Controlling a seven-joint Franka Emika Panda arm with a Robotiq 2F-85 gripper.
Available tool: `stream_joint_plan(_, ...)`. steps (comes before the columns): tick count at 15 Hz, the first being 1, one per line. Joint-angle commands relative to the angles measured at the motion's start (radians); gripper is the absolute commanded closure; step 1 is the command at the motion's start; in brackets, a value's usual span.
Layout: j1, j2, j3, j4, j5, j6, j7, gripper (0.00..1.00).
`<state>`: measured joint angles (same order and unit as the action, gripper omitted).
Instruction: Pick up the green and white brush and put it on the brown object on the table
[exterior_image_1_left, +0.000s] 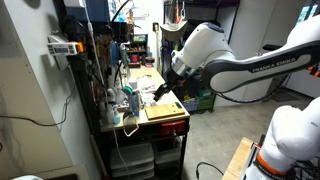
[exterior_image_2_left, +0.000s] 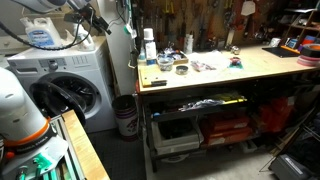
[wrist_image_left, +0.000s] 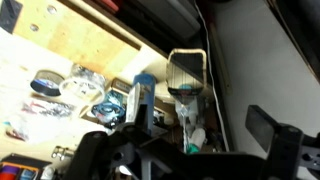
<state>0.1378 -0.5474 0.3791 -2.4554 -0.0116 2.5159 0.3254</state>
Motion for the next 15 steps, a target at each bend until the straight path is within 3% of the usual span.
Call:
stream_joint_plan(1,-0.067,0.116,0.067,0.078,-0.122,0.175,0.045,0.00)
stream_joint_plan(3,-0.124,0.148,0.113,0.112,-0.179,0.208,0.119,0.00)
stream_joint_plan(4,-0.057,0.105,0.056,0.072,-0.128,0.181,0.055,0.00)
stream_joint_plan(9,-0.095,0.148,0.084,0.112,-0.164,0.195,0.094,0.00)
stream_joint_plan(14,-0.181,0.172,0.129,0.169,-0.217,0.182,0.230,0.00)
stream_joint_plan(15,-0.222,0.172,0.152,0.173,-0.266,0.226,0.272,0.00)
